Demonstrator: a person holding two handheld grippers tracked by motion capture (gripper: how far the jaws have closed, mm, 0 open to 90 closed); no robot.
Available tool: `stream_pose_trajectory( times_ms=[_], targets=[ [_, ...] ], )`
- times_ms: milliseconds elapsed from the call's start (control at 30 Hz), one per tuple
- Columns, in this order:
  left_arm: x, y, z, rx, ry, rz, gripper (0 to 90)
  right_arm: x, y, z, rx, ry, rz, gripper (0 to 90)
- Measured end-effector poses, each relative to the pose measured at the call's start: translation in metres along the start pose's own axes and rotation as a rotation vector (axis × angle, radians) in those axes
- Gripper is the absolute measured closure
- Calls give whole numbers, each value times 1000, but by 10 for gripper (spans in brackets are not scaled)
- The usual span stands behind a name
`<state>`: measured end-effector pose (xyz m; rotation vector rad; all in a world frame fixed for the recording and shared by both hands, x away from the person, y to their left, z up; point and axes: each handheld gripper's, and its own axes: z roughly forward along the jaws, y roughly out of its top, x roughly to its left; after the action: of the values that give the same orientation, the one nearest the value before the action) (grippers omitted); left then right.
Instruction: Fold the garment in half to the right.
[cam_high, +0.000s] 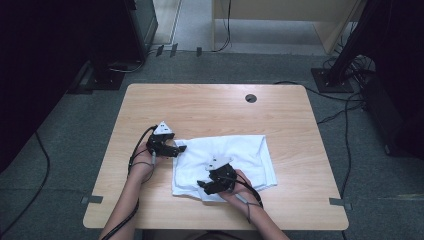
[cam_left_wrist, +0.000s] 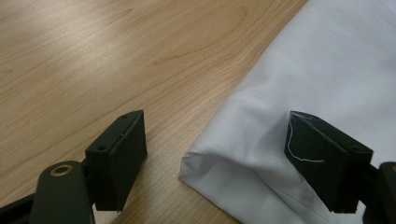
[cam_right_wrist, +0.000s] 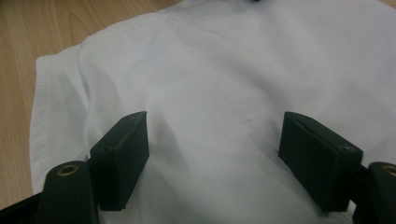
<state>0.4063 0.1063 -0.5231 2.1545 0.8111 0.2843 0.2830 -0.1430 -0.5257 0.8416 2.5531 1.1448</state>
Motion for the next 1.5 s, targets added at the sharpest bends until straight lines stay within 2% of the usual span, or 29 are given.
stream_pose_trajectory(
  times_ms=[167,267,333,400,500,600,800,1033,1300,1500],
  targets=[
    [0,0,0,4,4,11,209,0,0,0,0,0,2,253],
    [-2,0,1,9,16,26,209,-1,0,-1,-4,-8,11,298],
    [-4,1,1,17,31,43,208,-1,0,-1,-4,-9,16,300],
    [-4,1,2,17,33,42,209,-1,2,-2,2,-16,19,300],
    [-4,1,2,15,37,37,208,2,7,-7,-21,-59,48,327],
    [-4,1,2,15,37,37,208,6,15,-10,-44,-49,86,360],
    [-4,1,1,17,37,38,208,18,24,1,-32,-65,77,386],
    [-4,0,1,15,36,37,209,27,20,16,-6,-72,72,387],
    [-3,1,2,13,46,24,209,28,17,18,-17,-83,45,388],
    [1,4,5,12,56,17,209,20,18,20,-27,-65,22,381]
  ],
)
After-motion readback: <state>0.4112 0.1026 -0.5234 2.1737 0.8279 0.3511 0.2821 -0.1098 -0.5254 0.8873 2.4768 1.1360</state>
